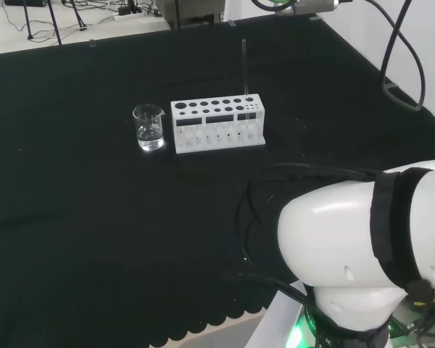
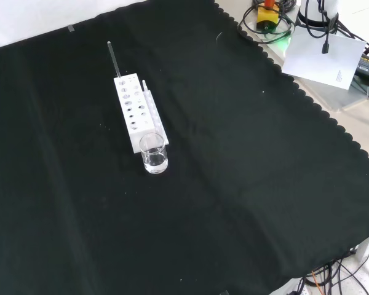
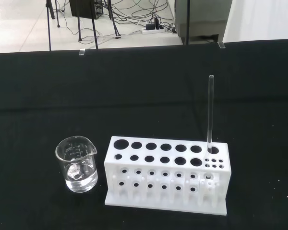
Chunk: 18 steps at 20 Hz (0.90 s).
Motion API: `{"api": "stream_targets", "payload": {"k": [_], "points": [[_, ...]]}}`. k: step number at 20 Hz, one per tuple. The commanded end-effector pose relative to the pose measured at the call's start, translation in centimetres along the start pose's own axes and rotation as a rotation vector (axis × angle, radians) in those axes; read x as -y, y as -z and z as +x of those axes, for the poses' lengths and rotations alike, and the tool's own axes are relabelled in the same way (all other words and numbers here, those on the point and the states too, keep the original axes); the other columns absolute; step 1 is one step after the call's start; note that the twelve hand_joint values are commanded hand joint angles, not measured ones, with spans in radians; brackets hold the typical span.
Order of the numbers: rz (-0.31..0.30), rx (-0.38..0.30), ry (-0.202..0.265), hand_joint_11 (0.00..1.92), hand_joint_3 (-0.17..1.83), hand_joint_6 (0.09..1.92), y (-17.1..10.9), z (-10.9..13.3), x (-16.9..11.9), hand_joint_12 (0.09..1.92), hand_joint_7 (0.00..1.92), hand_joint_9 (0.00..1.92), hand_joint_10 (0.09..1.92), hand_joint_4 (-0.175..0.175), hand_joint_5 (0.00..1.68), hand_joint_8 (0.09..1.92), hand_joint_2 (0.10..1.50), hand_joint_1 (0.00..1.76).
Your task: Take the glass rod from the white test tube rack.
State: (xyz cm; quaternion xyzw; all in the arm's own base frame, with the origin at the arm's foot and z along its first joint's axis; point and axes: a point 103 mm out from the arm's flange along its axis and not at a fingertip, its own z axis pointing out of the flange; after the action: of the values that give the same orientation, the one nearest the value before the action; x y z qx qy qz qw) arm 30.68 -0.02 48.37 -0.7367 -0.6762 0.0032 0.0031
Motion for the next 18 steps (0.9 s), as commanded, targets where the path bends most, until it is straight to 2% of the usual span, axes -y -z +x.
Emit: {"api": "stream_targets", "payload": {"k": [1,2,4,11,18], "points": [[-0.008,0.007,-0.003,0.33,0.8,0.14,0.0,-0.2,-0.1,0.74,0.11,0.32,0.47,-0.175,0.07,0.41,0.61,0.96],[-0.009,0.007,-0.005,0.16,0.78,0.09,-0.1,-0.3,-0.1,0.71,0.05,0.16,0.46,-0.175,0.04,0.35,0.65,0.89],[-0.004,0.011,-0.01,0.03,0.76,0.09,-0.2,-0.4,-0.2,0.69,0.01,0.03,0.46,-0.175,0.02,0.3,0.68,0.85],[0.01,0.019,-0.018,0.0,0.75,0.09,-0.7,-0.8,-0.7,0.71,0.0,0.0,0.48,-0.175,0.03,0.31,0.69,0.83],[0.009,0.021,-0.032,0.0,0.73,0.09,-1.0,-1.8,-3.0,0.88,0.0,0.0,0.55,-0.175,0.04,0.37,0.7,0.82]]}}
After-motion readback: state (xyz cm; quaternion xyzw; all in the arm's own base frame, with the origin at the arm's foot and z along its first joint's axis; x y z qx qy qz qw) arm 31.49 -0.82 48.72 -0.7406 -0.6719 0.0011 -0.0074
